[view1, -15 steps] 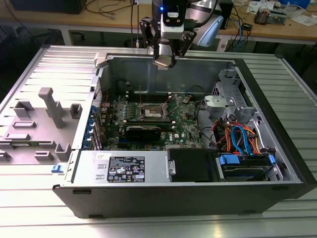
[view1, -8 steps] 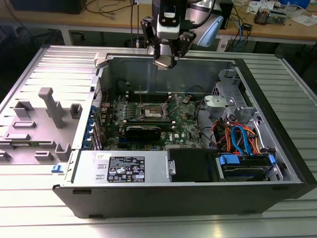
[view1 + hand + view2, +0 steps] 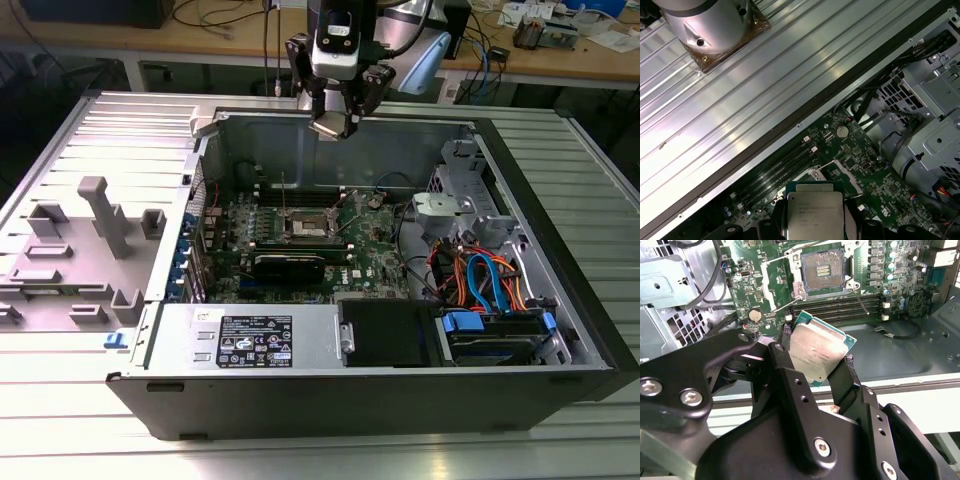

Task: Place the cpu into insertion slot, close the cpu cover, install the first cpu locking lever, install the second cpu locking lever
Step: 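Place the cpu into insertion slot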

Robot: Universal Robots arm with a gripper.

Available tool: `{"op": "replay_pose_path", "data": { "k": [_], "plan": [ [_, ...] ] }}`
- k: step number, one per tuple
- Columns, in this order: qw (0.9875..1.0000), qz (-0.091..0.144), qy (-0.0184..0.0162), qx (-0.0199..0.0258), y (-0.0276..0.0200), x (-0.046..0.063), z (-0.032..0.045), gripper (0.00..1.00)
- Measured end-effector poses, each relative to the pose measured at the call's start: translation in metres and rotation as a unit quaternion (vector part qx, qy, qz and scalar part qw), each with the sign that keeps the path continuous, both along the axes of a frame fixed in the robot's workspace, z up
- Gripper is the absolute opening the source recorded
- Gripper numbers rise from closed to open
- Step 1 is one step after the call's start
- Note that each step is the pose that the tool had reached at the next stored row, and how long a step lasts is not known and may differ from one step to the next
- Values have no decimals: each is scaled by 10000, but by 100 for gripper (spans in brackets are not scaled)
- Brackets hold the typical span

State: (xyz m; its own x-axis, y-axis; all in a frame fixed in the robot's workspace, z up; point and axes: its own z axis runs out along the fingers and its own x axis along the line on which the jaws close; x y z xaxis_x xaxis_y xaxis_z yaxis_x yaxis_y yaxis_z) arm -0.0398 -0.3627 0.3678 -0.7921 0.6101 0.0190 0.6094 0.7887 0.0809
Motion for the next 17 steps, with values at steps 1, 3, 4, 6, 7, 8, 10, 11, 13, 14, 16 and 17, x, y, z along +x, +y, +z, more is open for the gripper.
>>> {"op": "replay_pose_path", "data": {
  "k": [1, 3, 4, 6, 7, 8, 10, 11, 13, 14, 16, 17],
  "plan": [
    [10000, 0, 0, 0, 0, 0, 0, 55],
    [10000, -1, 0, 0, 0, 0, 0, 55],
    [10000, -1, 0, 0, 0, 0, 0, 55],
    [10000, -15, 0, 1, 0, 0, 0, 55],
    [10000, -51, 0, 3, 0, -1, 0, 55],
    [9999, -101, 0, 3, 0, -1, 0, 55],
    [9998, -215, 0, 4, 0, -1, 0, 55],
    [9996, -274, 0, 3, 0, -1, 0, 55],
    [9993, -380, 0, 3, 0, -1, 0, 55],
    [9991, -420, 0, 4, 0, -1, 0, 55],
    [9989, -477, 0, 3, 0, -1, 0, 55],
    [9988, -492, 0, 4, 0, -1, 0, 55]
  ]
}}
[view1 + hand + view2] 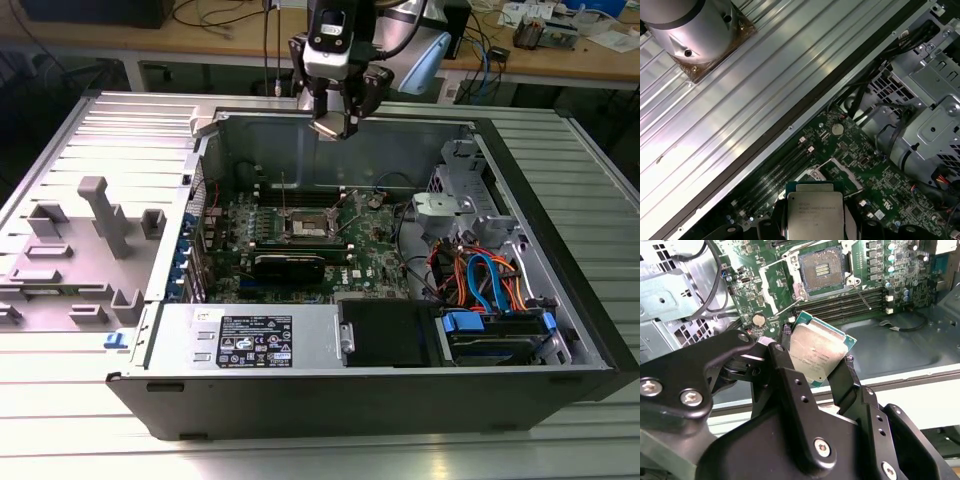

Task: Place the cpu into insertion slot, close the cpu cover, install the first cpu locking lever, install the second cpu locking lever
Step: 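Place the cpu into insertion slot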

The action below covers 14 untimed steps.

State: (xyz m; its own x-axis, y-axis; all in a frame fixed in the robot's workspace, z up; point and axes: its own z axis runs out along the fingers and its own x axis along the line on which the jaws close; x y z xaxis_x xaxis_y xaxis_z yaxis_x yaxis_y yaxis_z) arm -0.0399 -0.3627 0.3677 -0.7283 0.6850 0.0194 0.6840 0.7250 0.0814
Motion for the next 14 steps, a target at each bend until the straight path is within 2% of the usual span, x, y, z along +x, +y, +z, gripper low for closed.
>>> {"op": "replay_pose_path", "data": {
  "k": [14],
  "plan": [
    [9997, -259, 0, 0, 0, 0, 0, 55]
  ]
}}
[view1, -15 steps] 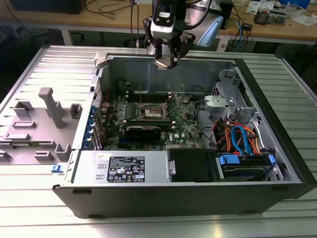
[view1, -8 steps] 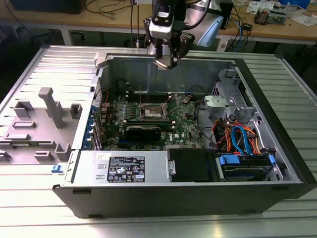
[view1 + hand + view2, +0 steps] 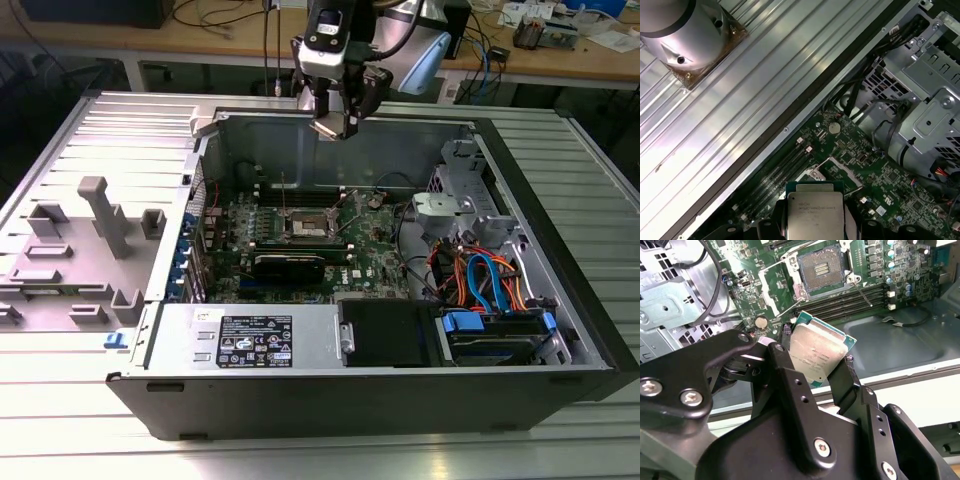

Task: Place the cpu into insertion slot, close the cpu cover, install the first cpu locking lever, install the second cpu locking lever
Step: 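Place the cpu into insertion slot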

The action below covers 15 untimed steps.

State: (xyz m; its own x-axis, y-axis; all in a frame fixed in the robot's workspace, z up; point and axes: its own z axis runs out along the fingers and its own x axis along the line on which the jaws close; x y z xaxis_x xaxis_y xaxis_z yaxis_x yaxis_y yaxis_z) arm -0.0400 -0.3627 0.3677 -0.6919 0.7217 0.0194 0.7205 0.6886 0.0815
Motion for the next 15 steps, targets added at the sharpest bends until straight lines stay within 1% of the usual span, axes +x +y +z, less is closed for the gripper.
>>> {"op": "replay_pose_path", "data": {
  "k": [8, 15],
  "plan": [
    [10000, -70, 0, 0, 0, 0, 0, 55],
    [9998, -207, 0, 0, 0, 0, 0, 55]
  ]
}}
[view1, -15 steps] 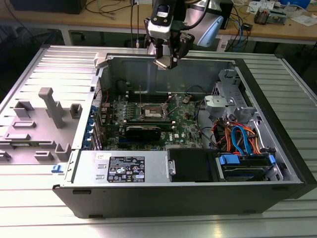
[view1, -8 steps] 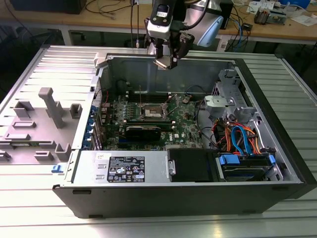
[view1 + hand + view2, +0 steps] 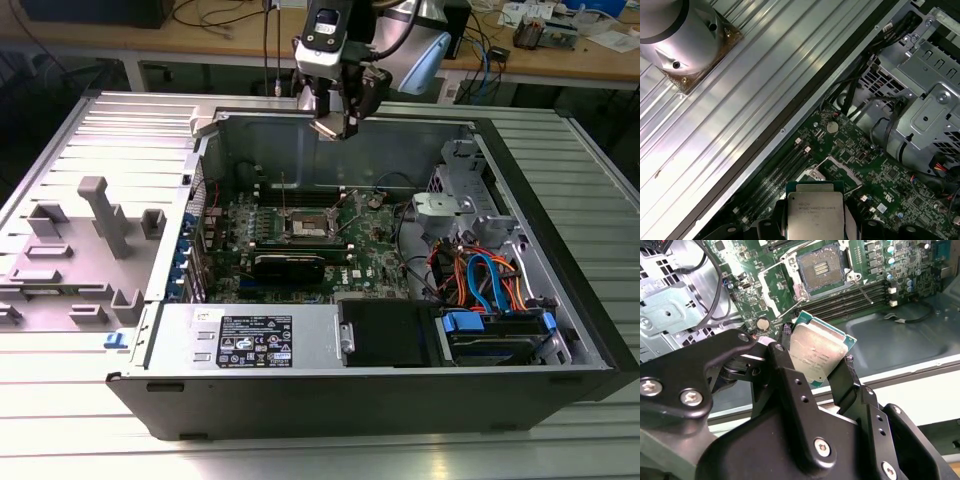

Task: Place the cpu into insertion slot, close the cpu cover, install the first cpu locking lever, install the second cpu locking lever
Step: 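Place the cpu into insertion slot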

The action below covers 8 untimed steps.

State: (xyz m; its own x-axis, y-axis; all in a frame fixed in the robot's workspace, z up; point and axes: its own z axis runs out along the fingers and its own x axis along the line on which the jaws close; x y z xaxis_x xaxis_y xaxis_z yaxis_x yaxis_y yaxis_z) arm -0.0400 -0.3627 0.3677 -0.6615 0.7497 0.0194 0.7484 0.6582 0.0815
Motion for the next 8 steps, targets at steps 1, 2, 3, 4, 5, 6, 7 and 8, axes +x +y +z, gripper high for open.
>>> {"op": "replay_pose_path", "data": {
  "k": [1, 2, 3, 4, 5, 6, 7, 8],
  "plan": [
    [10000, -15, 0, 0, 0, 0, 0, 55],
    [10000, -30, 0, 0, 0, 0, 0, 55],
    [10000, -46, 0, 0, 0, 0, 0, 55],
    [10000, -71, 0, 0, 0, 0, 0, 55],
    [10000, -90, 0, 0, 0, 0, 0, 55],
    [9999, -108, 0, 0, 0, 0, 0, 55],
    [9999, -134, 0, 0, 0, 0, 0, 55],
    [9999, -160, 0, 0, 0, 0, 0, 55]
  ]
}}
